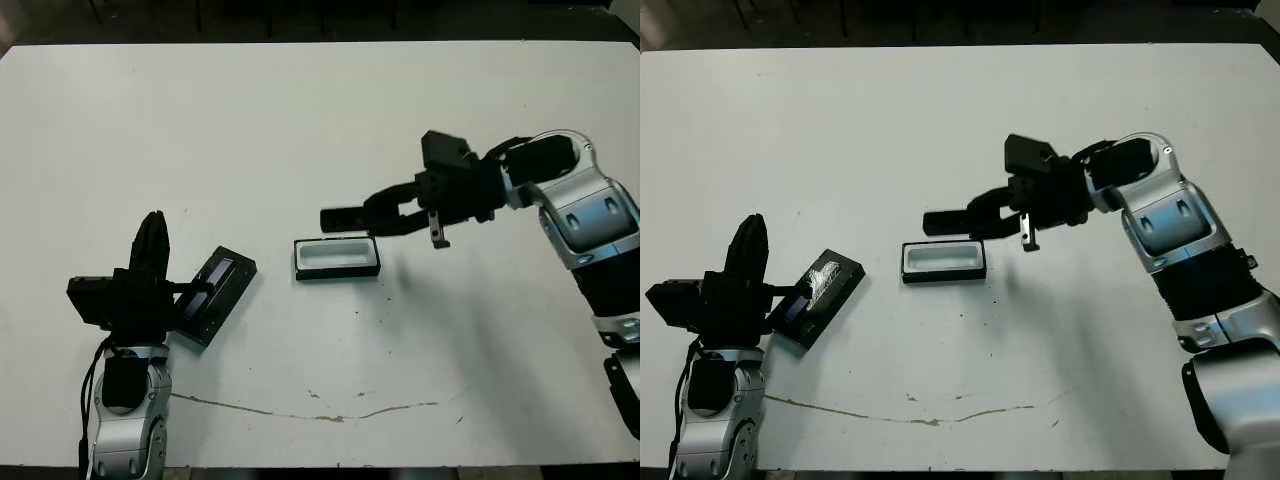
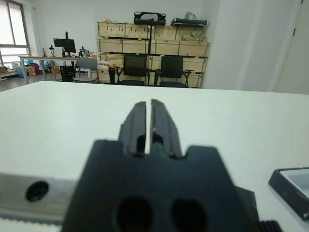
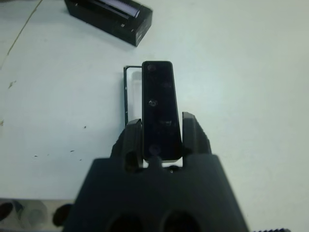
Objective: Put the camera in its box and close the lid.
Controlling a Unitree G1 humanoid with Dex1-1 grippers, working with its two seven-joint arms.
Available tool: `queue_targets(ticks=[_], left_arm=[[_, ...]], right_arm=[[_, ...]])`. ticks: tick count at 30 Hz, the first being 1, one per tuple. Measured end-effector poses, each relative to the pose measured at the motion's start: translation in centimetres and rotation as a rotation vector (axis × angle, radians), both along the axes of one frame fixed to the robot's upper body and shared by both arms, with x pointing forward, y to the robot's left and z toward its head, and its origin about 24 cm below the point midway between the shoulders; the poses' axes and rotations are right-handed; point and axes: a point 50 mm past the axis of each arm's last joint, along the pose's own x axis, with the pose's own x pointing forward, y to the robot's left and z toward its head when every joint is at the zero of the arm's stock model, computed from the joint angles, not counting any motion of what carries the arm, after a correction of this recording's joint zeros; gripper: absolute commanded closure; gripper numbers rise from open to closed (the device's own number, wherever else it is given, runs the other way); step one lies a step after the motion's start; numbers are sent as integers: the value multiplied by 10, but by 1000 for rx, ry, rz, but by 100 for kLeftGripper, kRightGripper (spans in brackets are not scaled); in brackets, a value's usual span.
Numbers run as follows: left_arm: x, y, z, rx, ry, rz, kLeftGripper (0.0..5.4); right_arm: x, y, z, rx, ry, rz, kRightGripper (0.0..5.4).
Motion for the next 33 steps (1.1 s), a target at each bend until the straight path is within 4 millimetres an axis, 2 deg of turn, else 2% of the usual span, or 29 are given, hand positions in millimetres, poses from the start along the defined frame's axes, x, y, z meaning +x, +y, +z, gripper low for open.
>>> queue_targets(ticks=[33], left_arm=[[-2, -2, -1, -3, -8, -1, 540]], right_arm=[[0, 5, -22, -83, 17, 78, 473]])
